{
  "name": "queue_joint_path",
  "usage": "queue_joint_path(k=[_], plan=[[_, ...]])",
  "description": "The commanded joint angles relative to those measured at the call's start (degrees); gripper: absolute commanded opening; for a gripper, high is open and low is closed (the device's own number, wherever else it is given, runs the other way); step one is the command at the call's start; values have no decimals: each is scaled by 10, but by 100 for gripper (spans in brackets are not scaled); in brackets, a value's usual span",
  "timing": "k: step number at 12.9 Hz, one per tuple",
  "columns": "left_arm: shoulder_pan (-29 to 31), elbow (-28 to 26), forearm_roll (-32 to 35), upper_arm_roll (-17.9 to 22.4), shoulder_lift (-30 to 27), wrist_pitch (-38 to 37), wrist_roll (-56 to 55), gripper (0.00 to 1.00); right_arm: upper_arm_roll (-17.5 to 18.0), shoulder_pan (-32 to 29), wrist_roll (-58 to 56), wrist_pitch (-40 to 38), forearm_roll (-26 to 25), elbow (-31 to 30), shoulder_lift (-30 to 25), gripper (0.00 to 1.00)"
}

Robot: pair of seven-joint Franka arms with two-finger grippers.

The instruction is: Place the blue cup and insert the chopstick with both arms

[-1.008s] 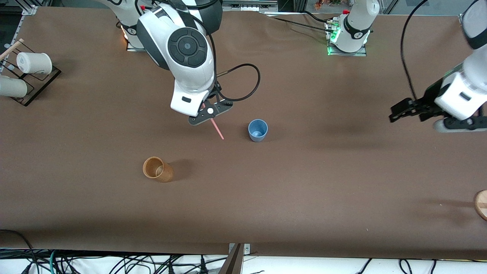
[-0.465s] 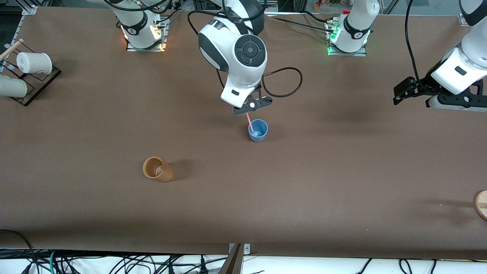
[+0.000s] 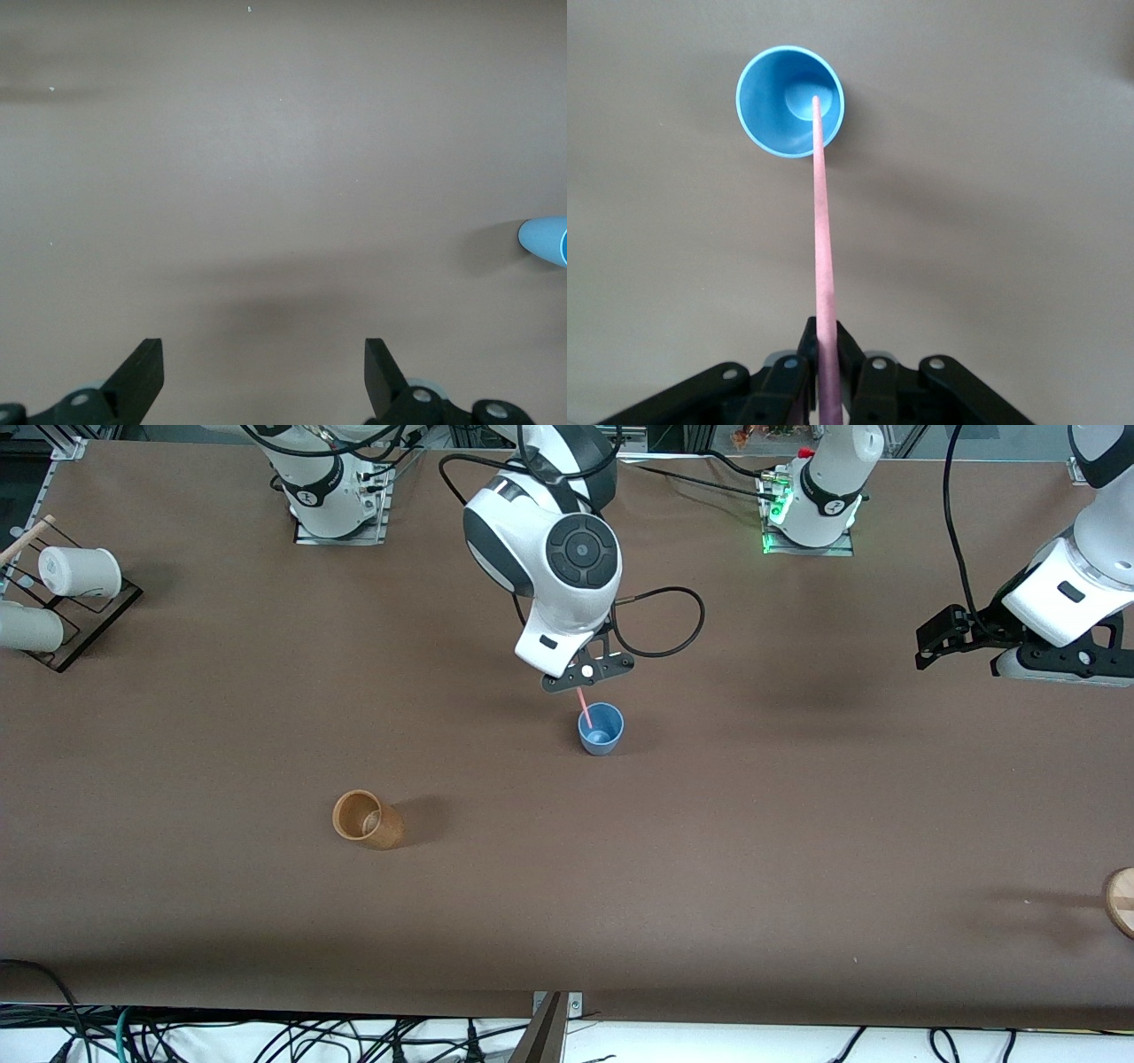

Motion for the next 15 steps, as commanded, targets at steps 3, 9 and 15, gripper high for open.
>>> queue_joint_path(k=[3, 9, 15], plan=[[-3, 9, 10, 0, 1, -10, 8, 100, 0, 3, 25, 3, 29, 10, 15, 0], [-3, 12, 10, 0, 1, -11, 9, 100, -6, 3, 29, 43, 27, 15, 24, 88], [-3, 11, 10, 0, 1, -11, 9, 100, -3, -98, 21, 27, 27, 6, -61, 100]])
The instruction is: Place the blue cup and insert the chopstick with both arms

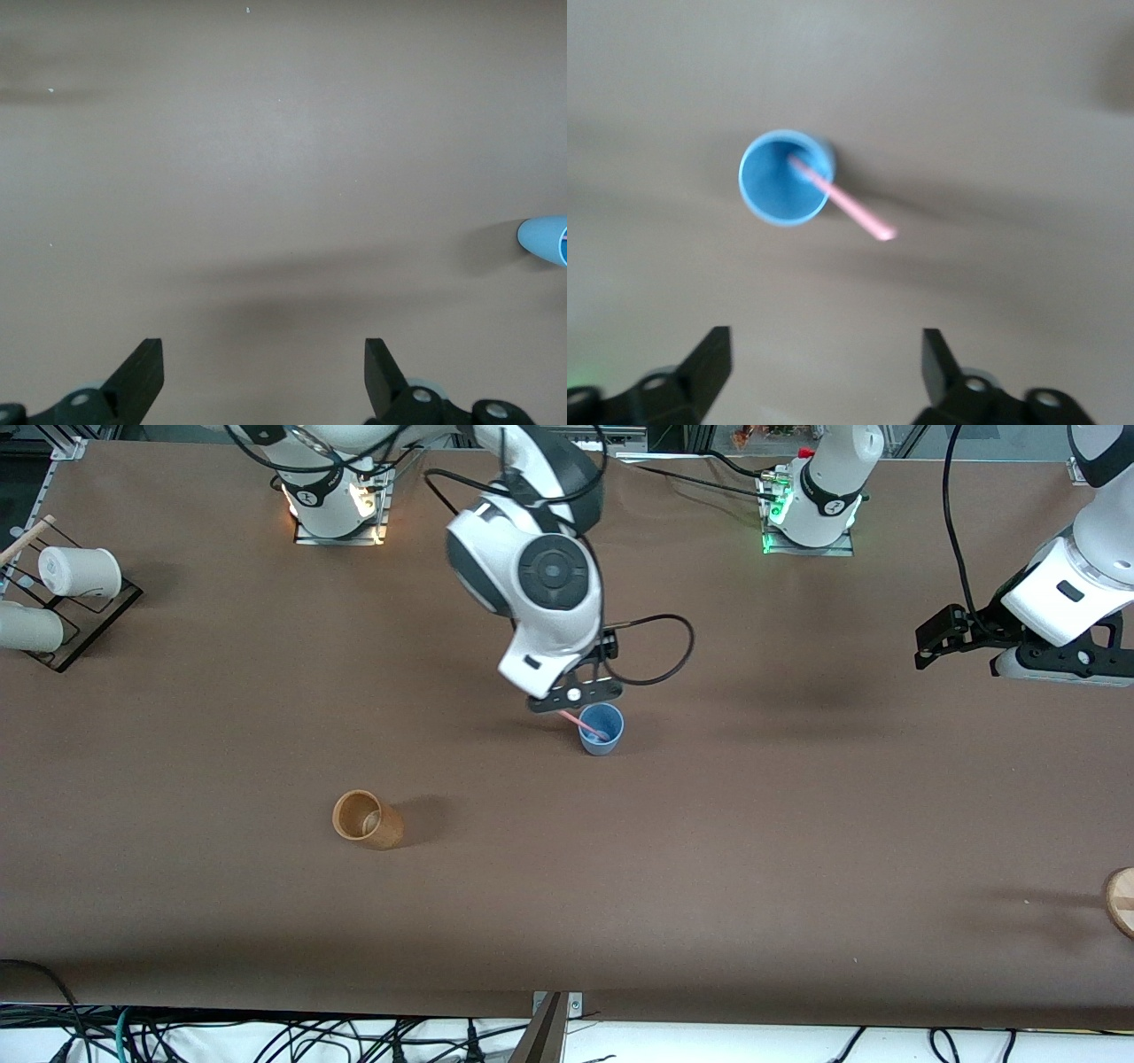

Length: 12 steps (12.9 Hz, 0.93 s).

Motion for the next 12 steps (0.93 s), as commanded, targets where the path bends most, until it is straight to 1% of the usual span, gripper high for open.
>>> queue_joint_path(k=[1, 4, 6, 9, 11, 12], plan=[[-2, 10, 10, 0, 1, -11, 8, 100, 5, -66, -12, -14, 2, -36, -76, 100], [-2, 10, 10, 0, 1, -12, 8, 100, 2, -144, -129, -14, -47, -130, -181, 100], [-2, 10, 10, 0, 1, -12, 8, 100, -15, -188, -204, -29, -48, -172, -236, 100], [-2, 10, 10, 0, 1, -12, 8, 100, -26, -254, -299, -35, -47, -250, -321, 100], [-2, 10, 10, 0, 1, -12, 8, 100, -29, -288, -340, -29, -47, -303, -365, 100], [-2, 10, 10, 0, 1, -12, 8, 100, -29, -291, -332, -34, -45, -310, -372, 100]])
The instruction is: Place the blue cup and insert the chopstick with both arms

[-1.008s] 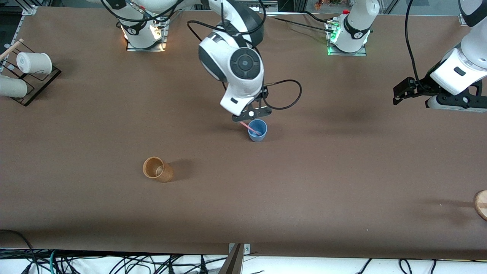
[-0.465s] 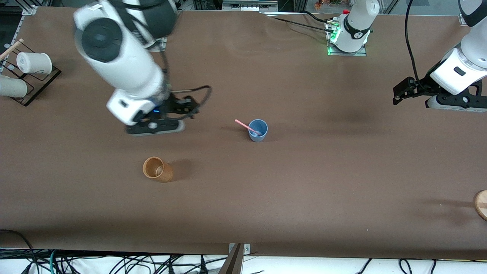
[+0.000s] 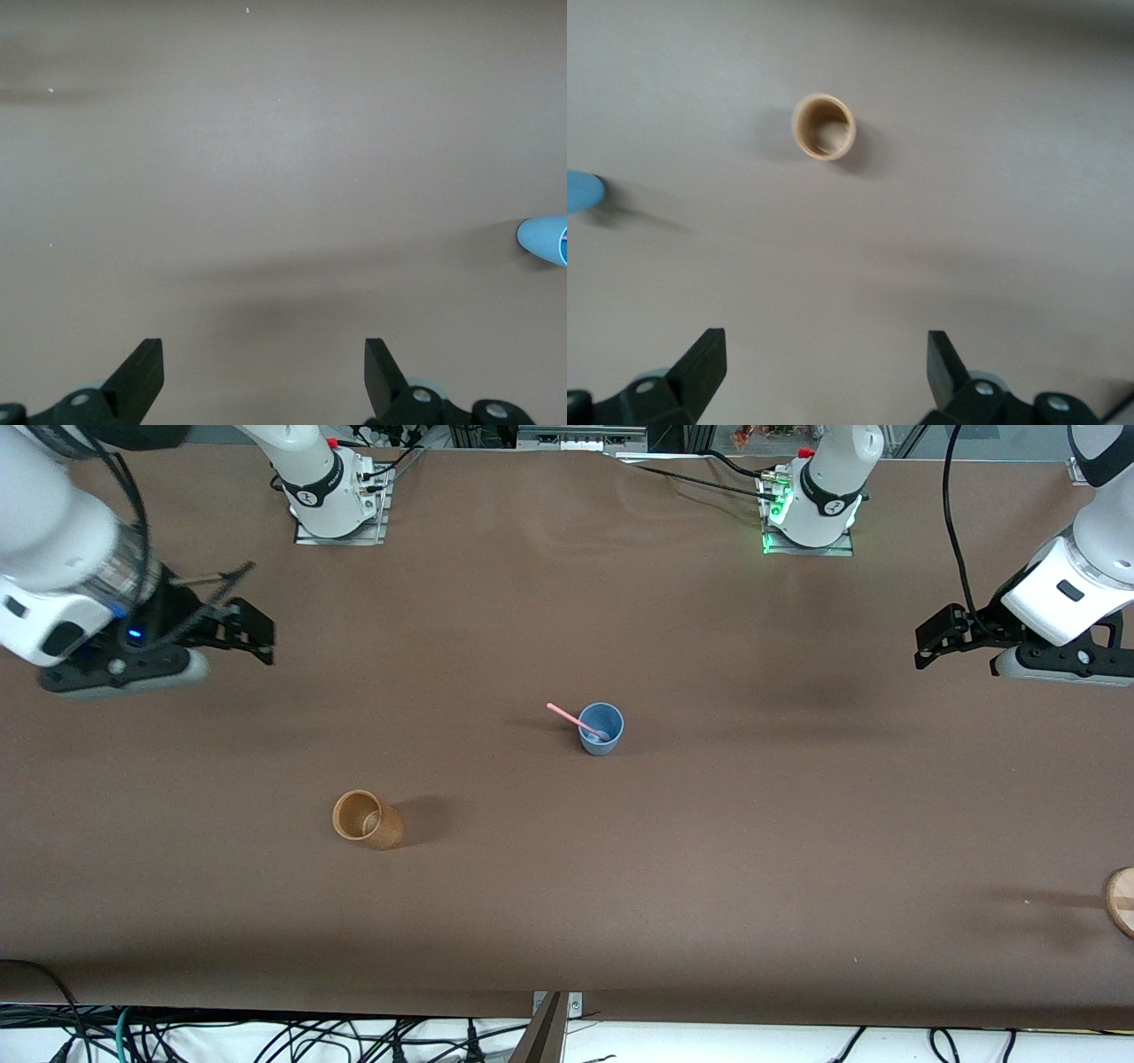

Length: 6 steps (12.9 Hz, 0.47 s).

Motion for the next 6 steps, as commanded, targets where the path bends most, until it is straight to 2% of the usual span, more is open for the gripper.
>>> queue_joint_path(k=[1, 6], plan=[[-2, 10, 10, 0, 1, -11, 8, 100, 3, -13, -11, 11, 1, -68, -50, 100], [-2, 10, 10, 0, 1, -11, 8, 100, -2, -18, -19, 11, 0, -76, -60, 100]])
